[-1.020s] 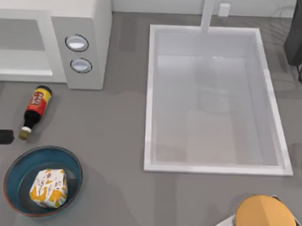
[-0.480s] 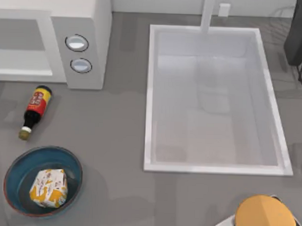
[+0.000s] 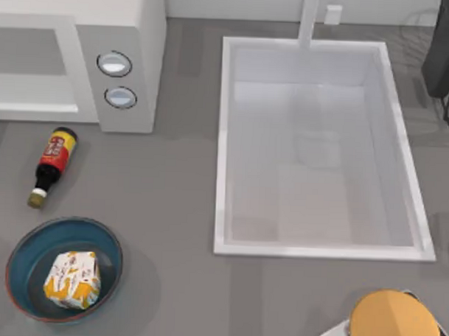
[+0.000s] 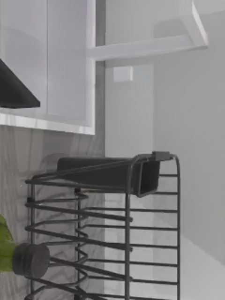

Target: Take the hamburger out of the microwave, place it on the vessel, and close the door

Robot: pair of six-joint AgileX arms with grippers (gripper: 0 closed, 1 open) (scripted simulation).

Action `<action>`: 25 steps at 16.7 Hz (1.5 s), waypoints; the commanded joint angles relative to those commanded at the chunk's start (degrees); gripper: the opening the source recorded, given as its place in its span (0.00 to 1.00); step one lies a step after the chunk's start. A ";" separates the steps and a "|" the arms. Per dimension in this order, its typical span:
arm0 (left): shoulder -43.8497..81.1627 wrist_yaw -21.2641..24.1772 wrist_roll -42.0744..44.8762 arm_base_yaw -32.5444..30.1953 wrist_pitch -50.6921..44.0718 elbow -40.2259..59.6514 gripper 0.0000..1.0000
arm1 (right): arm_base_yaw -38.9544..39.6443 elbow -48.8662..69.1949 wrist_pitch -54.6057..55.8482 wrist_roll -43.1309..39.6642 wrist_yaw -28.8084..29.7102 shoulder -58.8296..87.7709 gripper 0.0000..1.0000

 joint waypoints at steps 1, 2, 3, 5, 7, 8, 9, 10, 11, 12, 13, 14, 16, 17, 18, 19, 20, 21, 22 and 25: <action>3.31 1.98 1.81 2.18 -3.14 3.30 0.00 | 0.00 0.00 0.00 0.00 0.00 0.00 1.00; 6.17 3.74 3.31 3.85 -5.95 6.15 0.00 | 0.00 0.00 0.00 0.00 0.00 0.00 1.00; 8.54 5.24 4.53 5.06 -8.37 8.56 0.00 | 0.00 0.00 0.00 0.00 0.00 0.00 1.00; 11.78 7.38 6.27 6.40 -11.84 11.92 0.00 | 0.00 0.00 0.00 0.00 0.00 0.00 1.00; 12.85 8.12 6.85 6.72 -13.06 13.08 0.00 | 0.00 0.00 0.00 0.00 0.00 0.00 1.00; 12.85 8.12 6.85 6.72 -13.06 13.08 0.00 | 0.00 0.00 0.00 0.00 0.00 0.00 1.00; 12.85 8.12 6.85 6.72 -13.06 13.08 0.00 | 0.00 0.00 0.00 0.00 0.00 0.00 1.00; 12.85 8.12 6.85 6.72 -13.06 13.08 0.00 | 0.00 0.00 0.00 0.00 0.00 0.00 1.00; 12.68 7.94 6.83 6.47 -12.92 12.93 0.00 | 0.00 0.00 0.00 0.00 0.00 0.00 1.00; 12.75 7.94 6.82 6.47 -12.74 12.77 0.00 | 0.00 0.00 0.00 0.00 0.00 0.00 1.00; 13.03 7.94 6.82 6.47 -11.99 12.10 0.00 | 0.00 0.00 0.00 0.00 0.00 0.00 1.00; 13.49 7.95 6.82 6.47 -10.67 11.01 0.00 | 0.00 0.00 0.00 0.00 0.00 0.00 1.00; 14.84 8.00 6.87 6.54 -6.23 8.02 0.00 | 0.00 0.00 0.00 0.00 0.00 0.00 1.00; 15.66 8.04 6.92 6.59 -3.32 6.29 0.00 | 0.00 0.00 0.00 0.00 0.00 0.00 1.00; 16.50 8.08 6.95 6.64 -0.23 4.48 0.00 | 0.00 0.00 0.00 0.00 0.00 0.00 1.00; 17.33 8.11 6.99 6.68 2.69 2.67 0.00 | 0.00 0.00 0.00 0.00 0.00 0.00 1.00; 18.12 8.15 7.02 6.73 5.12 0.99 0.00 | 0.00 0.00 0.00 0.00 0.00 0.00 1.00; 18.83 8.20 7.07 6.79 6.94 -0.44 0.00 | 0.00 0.00 0.00 0.00 0.00 0.00 1.00; 19.38 8.23 7.11 6.85 8.16 -1.51 0.00 | 0.00 0.00 0.00 0.00 0.00 0.00 1.00; 19.71 8.25 7.14 6.88 8.82 -2.13 0.00 | 0.00 0.00 0.00 0.00 0.00 0.00 1.00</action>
